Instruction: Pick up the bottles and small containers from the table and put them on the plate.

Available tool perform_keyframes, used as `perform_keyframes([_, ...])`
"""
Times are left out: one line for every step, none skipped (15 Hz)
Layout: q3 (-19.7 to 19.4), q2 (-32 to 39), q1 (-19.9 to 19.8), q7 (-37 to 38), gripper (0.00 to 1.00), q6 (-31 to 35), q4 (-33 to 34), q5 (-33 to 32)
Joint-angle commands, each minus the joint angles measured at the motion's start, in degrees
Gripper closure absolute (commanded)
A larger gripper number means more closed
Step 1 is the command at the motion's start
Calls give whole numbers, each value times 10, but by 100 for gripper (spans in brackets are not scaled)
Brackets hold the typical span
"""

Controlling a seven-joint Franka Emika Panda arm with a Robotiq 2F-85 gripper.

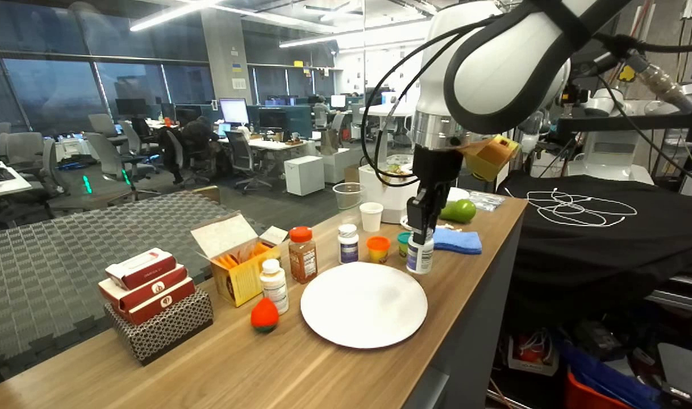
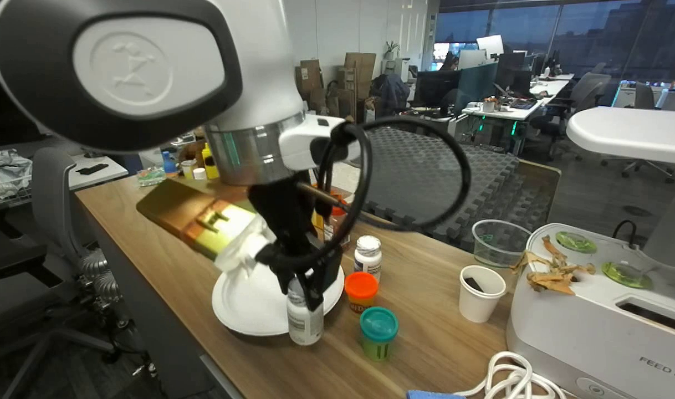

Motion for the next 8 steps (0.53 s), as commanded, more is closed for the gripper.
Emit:
perform_keyframes([14, -17, 30, 19, 80, -35, 17, -37])
perform_keyframes([20, -13, 38, 22, 80, -38, 24, -46])
perform_keyframes([25, 3, 44, 23, 80, -31, 36, -53])
perform_keyframes([27, 13, 52, 29, 80, -29, 44, -67])
perform_keyframes([30, 32, 58, 32, 80, -28, 57, -77])
perform_keyframes([32, 48, 64, 34, 80, -33, 69, -81])
perform_keyframes([33, 64, 70, 37, 80, -33, 82, -88])
perform_keyframes([33, 81, 75, 40, 80, -32, 94, -93])
